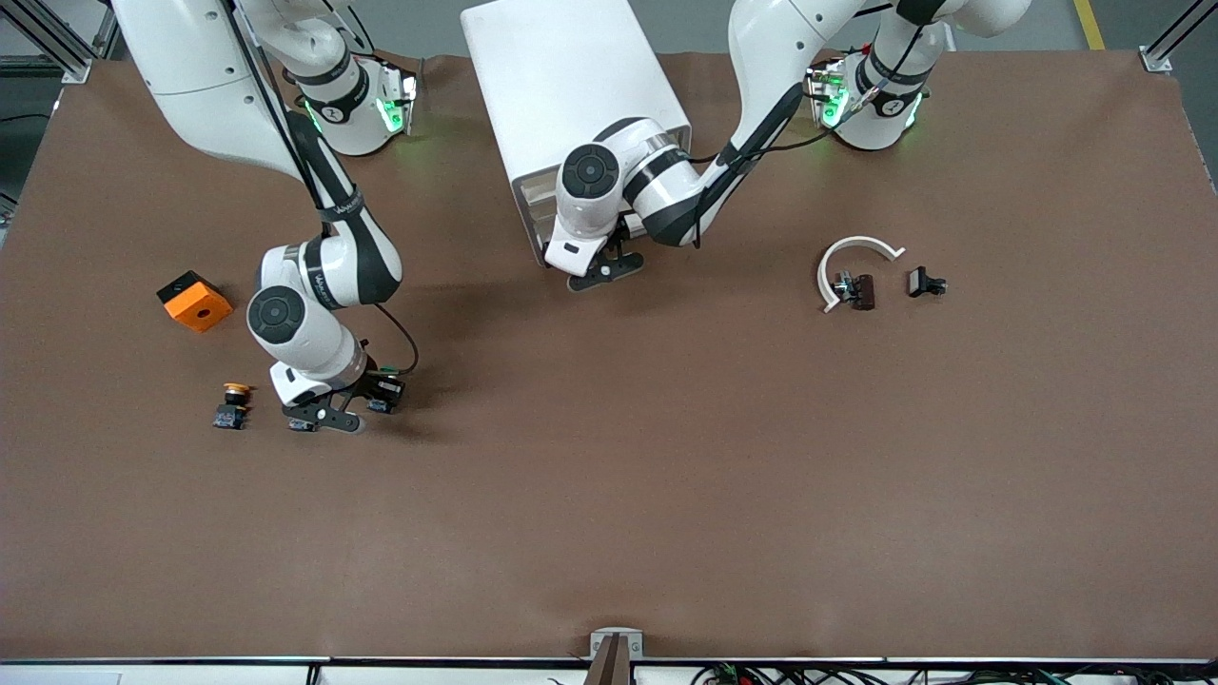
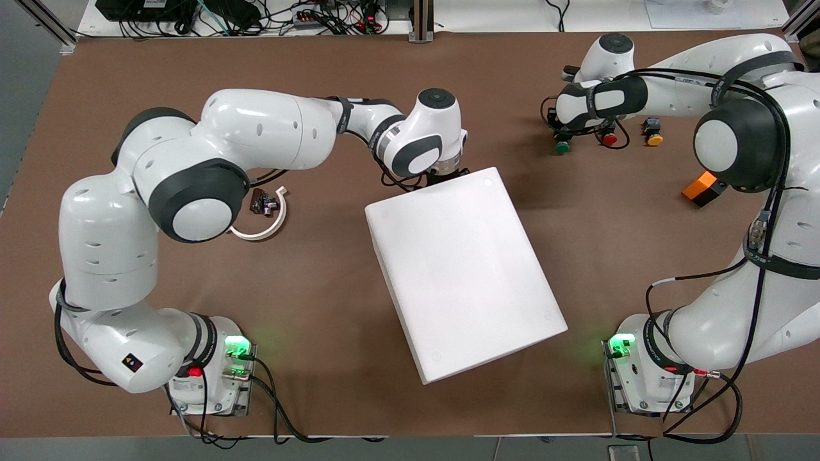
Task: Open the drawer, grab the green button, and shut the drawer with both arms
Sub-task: 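Lower the green button beside the red button and open the right gripper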
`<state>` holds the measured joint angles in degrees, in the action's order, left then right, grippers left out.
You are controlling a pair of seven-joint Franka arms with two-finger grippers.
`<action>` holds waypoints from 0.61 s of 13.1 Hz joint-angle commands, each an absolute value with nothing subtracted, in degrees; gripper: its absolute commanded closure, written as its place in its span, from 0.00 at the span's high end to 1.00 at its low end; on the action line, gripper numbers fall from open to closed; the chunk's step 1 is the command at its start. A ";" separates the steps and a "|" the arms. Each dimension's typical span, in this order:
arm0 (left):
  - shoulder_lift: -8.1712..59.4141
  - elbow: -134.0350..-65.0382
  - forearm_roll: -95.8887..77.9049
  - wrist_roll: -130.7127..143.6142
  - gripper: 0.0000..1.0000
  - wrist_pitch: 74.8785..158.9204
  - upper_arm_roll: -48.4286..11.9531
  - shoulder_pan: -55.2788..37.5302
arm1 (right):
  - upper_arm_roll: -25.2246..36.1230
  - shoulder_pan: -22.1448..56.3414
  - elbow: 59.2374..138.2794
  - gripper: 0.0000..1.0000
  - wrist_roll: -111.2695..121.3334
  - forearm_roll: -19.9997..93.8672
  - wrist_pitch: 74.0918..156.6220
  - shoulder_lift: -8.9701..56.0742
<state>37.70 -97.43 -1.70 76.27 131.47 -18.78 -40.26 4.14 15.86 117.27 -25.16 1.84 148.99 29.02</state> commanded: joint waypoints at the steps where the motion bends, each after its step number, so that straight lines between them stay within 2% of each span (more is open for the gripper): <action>1: 39.11 -96.15 -5.26 76.20 1.00 130.61 -18.90 -41.22 | 4.57 16.17 114.97 0.00 -27.16 0.62 148.27 29.79; 8: 39.02 -96.06 -9.32 76.11 1.00 130.61 -20.04 -41.31 | 4.48 16.44 113.91 0.00 -27.25 -1.76 148.45 31.64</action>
<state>38.75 -97.20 -7.81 76.18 131.47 -19.42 -40.82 4.26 16.03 115.12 -25.76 -0.33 148.96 30.80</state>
